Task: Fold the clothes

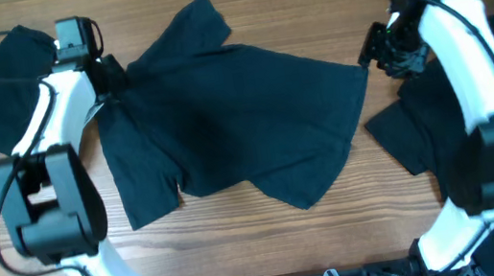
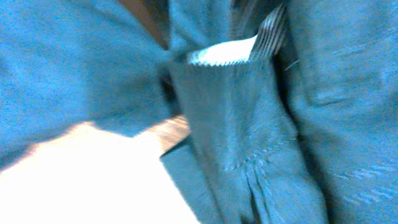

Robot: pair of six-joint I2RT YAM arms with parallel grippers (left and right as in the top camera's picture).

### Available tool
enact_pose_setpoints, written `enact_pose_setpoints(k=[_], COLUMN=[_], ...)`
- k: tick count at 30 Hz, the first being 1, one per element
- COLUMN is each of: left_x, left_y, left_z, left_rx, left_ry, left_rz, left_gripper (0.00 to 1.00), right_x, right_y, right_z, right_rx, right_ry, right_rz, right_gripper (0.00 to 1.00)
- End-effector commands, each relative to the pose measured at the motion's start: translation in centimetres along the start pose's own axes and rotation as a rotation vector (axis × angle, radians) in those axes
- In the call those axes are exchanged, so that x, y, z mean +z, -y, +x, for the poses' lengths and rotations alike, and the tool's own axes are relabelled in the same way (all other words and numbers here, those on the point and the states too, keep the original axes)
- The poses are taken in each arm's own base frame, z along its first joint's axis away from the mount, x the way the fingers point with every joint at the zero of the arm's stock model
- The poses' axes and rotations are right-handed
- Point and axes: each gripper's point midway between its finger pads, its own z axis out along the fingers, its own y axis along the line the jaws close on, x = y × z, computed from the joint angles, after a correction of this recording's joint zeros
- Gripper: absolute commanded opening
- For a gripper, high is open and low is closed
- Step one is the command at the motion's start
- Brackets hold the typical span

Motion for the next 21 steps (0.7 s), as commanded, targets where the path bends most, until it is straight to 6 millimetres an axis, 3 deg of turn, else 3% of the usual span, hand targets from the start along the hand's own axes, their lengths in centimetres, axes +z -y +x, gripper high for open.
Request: enact_pose_setpoints(k=[1, 5, 9, 10, 12, 13, 15, 19, 20, 21], left_x=[-5.2, -10.5, -12.8, -13.0, -13.0, -12.9, -12.9, -12.9, -12.9, -12.9], left_y=[1.9, 2.0, 1.8, 1.6, 1.4, 1.3, 1.2, 1.2, 1.2, 1.2], left_z=[-1.1, -1.1, -1.0, -0.7, 0.0, 0.3, 0.5, 0.3, 0.3, 0.3], left_rx=[-0.006, 0.037, 0.077, 0.077, 0.077, 0.078, 0.078, 0.077, 0.077, 0.077], left_ry=[0.046, 0.081, 0.104, 0.095, 0.066, 0.056, 0.047, 0.053, 0.053, 0.053], left_rz=[0.130, 0.167, 0.173, 0.170, 0.159, 0.155, 0.153, 0.155, 0.155, 0.154], left_gripper=[0.39, 0.45, 0.47, 0.47, 0.47, 0.47, 0.47, 0.48, 0.48, 0.49], right_x=[5.3, 10.8, 13.8, 14.5, 15.0, 14.6, 12.2, 1.4, -0.4, -1.3], right_y=[-1.3, -0.9, -0.8, -1.0, -1.3, -1.6, -1.5, -2.3, -2.6, -2.8], right_z=[-0.3, -2.7, -3.4, -3.7, -4.4, -5.4, -9.3, -19.5, -20.6, -21.2], right_rx=[-0.047, -0.053, -0.054, -0.054, -0.061, -0.078, -0.053, -0.086, -0.108, -0.115], right_ry=[-0.103, -0.071, -0.067, -0.061, -0.035, 0.005, 0.144, 0.499, 0.549, 0.575], right_rz=[-0.029, 0.031, 0.044, 0.038, 0.027, 0.014, 0.001, -0.141, -0.164, -0.172], right_gripper=[0.58, 0.63, 0.61, 0.51, 0.15, 0.04, 0.04, 0.04, 0.10, 0.42])
